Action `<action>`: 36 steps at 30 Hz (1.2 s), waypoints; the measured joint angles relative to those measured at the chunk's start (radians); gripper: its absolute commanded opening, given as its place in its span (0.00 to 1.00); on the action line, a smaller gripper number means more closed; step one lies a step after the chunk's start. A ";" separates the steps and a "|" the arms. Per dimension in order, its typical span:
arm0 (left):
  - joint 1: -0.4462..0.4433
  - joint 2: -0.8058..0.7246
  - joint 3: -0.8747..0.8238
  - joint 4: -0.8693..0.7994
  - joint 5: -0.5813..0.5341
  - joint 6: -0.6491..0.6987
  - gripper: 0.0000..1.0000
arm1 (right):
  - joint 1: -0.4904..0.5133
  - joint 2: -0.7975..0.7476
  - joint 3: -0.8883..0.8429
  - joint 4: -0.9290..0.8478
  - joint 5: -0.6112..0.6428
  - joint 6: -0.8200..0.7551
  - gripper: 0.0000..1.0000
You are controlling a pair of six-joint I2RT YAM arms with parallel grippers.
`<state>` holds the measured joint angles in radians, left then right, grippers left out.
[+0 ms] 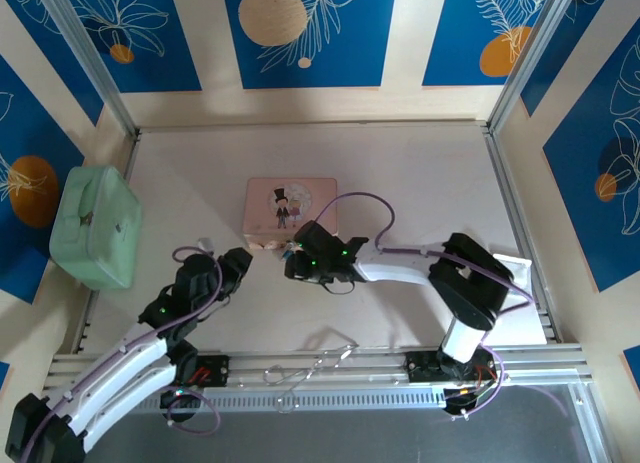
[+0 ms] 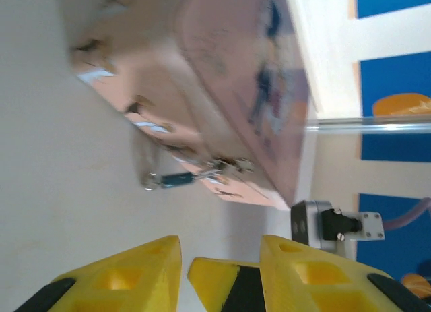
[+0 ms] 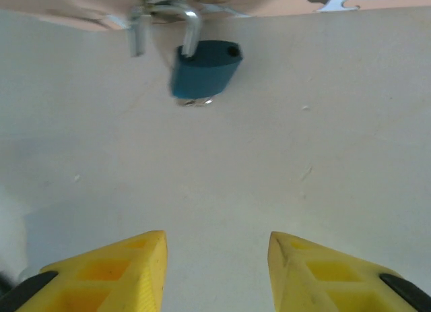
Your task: Unlock the padlock with the key
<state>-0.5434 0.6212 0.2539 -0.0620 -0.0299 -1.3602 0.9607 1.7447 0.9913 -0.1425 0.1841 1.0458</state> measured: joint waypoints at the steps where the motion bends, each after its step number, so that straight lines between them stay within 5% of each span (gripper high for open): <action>1: 0.013 0.004 -0.001 -0.025 0.008 0.012 0.41 | -0.007 0.024 0.005 0.013 -0.002 0.005 0.87; 2: 0.022 0.012 -0.001 -0.043 0.019 0.025 0.41 | -0.014 0.040 0.002 0.032 -0.003 0.002 0.97; 5: 0.033 0.043 0.002 -0.083 0.044 0.063 0.42 | -0.014 0.041 0.003 0.092 -0.017 0.009 0.98; 12: 0.037 0.072 0.054 -0.119 0.076 0.129 0.41 | -0.004 0.087 0.011 0.212 0.087 0.013 0.82; 14: 0.037 0.072 0.055 -0.122 0.081 0.136 0.42 | -0.004 0.092 -0.006 0.246 0.112 0.023 0.70; 21: 0.060 0.107 0.101 -0.181 0.081 0.193 0.52 | 0.027 0.064 -0.111 0.381 0.198 0.024 0.67; 29: 0.204 0.425 0.460 -0.238 0.101 0.423 0.59 | 0.052 -0.048 -0.232 0.411 0.286 0.037 0.78; 32: 0.248 0.547 0.532 -0.222 0.139 0.499 0.74 | 0.069 -0.089 -0.229 0.358 0.362 0.049 0.85; 36: 0.295 0.706 0.593 -0.217 0.200 0.578 0.68 | 0.122 -0.117 -0.230 0.324 0.475 0.080 0.86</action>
<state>-0.2485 1.3270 0.8467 -0.2790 0.1696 -0.7826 1.0824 1.6279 0.7609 0.1818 0.6586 1.1263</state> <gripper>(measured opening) 0.707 0.875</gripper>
